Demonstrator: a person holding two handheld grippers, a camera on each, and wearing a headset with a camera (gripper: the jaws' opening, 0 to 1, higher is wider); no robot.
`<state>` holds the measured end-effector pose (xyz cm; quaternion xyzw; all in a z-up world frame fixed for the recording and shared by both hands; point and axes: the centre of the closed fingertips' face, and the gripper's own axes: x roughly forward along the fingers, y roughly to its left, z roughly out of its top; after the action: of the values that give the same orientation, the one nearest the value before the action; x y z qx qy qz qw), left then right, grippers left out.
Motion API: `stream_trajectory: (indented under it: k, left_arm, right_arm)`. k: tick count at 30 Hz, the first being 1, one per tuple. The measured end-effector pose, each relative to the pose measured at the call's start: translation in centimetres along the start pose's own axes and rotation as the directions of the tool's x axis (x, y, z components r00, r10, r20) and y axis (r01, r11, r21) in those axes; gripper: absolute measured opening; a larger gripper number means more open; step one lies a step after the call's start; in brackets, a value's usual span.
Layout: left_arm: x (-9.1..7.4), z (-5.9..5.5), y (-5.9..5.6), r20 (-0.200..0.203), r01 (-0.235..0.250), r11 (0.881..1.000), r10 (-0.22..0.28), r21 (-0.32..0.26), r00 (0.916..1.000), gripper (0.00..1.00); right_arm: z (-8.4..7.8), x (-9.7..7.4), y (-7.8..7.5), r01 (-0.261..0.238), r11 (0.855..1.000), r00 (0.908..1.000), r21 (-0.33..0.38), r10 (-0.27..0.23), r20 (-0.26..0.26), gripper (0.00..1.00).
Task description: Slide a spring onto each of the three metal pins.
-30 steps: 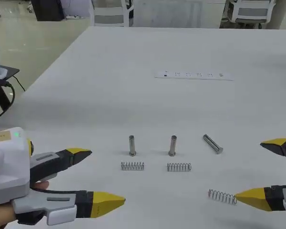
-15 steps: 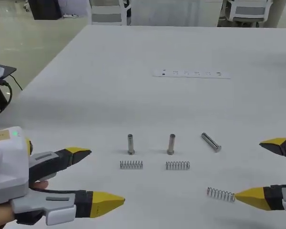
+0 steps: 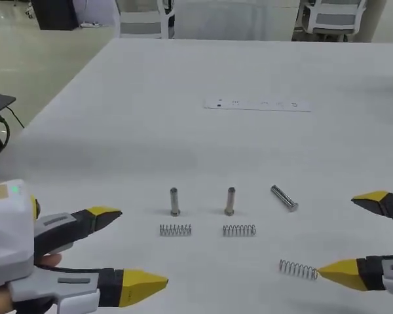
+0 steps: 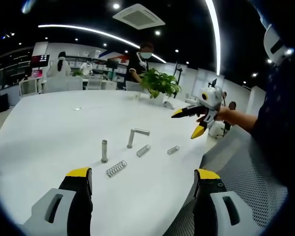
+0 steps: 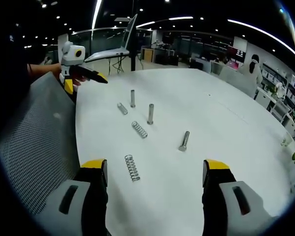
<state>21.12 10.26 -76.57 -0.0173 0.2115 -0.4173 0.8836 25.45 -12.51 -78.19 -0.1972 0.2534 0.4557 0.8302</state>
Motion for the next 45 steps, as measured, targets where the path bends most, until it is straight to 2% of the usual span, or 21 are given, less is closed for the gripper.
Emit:
stream_trajectory:
  k: [21,35,45]
  left_arm:
    - [0.0,-0.1,-0.1,-0.005,0.003,1.000,-0.003,0.008,1.0000,0.82]
    - [0.0,0.1,-0.1,0.003,0.002,1.000,-0.002,0.013,1.0000,0.82]
    - [0.0,0.1,0.0,0.002,0.000,1.000,0.000,0.018,1.0000,0.82]
  right_arm:
    - [0.4,-0.3,-0.8,0.017,1.000,0.9998,-0.008,-0.018,-0.006,0.78]
    - [1.5,0.3,-1.9,0.036,0.999,0.9993,-0.017,-0.036,-0.005,0.76]
    - [2.1,1.1,-2.4,0.032,0.999,0.9994,-0.033,-0.032,-0.011,0.76]
